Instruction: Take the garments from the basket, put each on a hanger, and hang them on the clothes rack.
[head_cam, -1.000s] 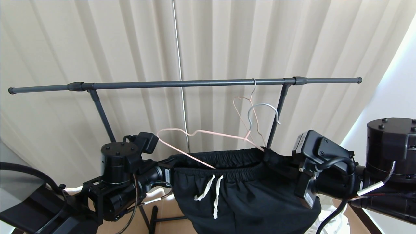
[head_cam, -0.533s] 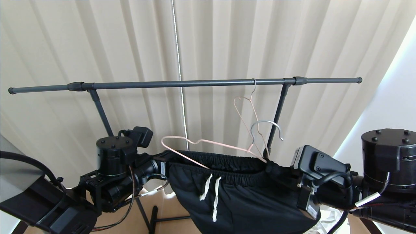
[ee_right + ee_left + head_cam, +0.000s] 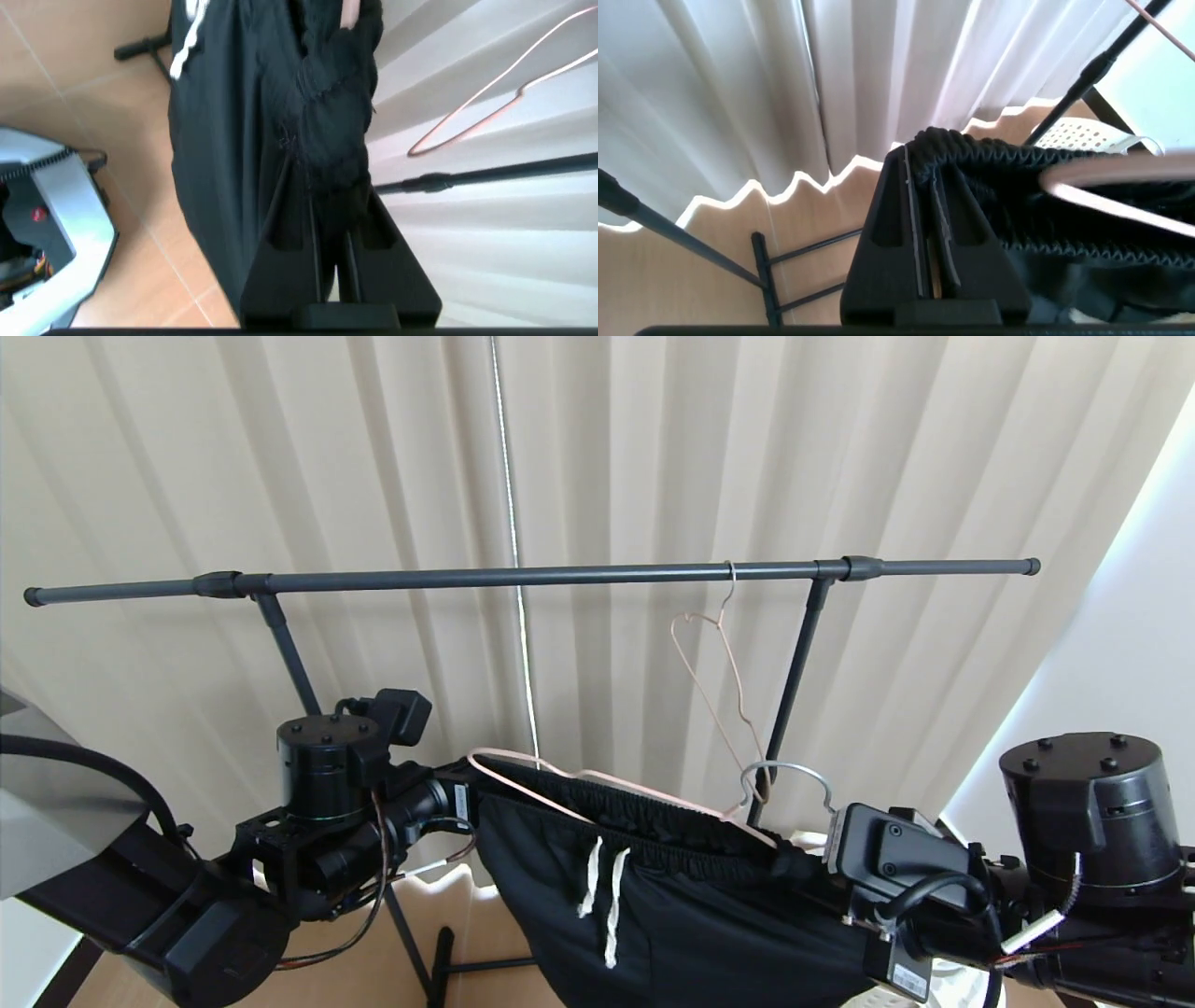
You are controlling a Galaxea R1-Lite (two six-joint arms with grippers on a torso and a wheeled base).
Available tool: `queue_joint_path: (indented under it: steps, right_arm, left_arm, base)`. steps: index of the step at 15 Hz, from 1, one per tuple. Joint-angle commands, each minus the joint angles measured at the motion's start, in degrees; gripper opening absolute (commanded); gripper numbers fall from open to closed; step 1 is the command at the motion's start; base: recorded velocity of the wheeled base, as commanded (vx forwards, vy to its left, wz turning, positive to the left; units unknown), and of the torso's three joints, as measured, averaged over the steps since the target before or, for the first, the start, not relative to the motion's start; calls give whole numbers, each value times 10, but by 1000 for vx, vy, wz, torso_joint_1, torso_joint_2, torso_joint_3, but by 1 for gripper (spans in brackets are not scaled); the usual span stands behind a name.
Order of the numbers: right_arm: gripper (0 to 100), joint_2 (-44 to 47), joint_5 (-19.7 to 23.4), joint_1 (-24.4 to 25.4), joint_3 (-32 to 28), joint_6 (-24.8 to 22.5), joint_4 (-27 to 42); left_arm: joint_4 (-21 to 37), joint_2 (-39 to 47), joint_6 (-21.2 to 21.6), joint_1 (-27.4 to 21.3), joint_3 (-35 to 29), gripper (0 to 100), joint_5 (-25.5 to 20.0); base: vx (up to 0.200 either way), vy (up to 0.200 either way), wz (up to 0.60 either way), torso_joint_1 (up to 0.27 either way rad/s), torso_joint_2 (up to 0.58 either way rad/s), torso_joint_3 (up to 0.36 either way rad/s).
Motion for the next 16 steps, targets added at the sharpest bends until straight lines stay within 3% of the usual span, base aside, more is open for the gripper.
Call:
queue_joint_path:
  steps: [1, 7, 8, 11, 16]
  right_arm:
    - [0, 17, -1, -18, -2, -19, 2]
    - [0, 60, -10, -22, -43, -30, 12]
    - [0, 72, -27, -22, -53, -33, 25]
    - [0, 84, -33, -27, -71, -77, 60]
    - [0, 116, -34, -50, -107, -103, 104]
  left_arm:
    - [0, 2, 2, 2, -6, 0, 0]
    - [0, 1, 15, -4, -8, 0, 1]
    - [-1, 1, 30, -2, -6, 0, 1]
    - [-1, 0, 43, 1, -5, 0, 2]
    - [0, -1, 76, 1, -8, 0, 2]
  base:
    - [0, 0, 0, 0, 0, 0]
    - [0, 0, 0, 0, 0, 0]
    - [0, 0, 0, 0, 0, 0]
    - [0, 0, 0, 0, 0, 0]
    - [0, 0, 0, 0, 0, 0]
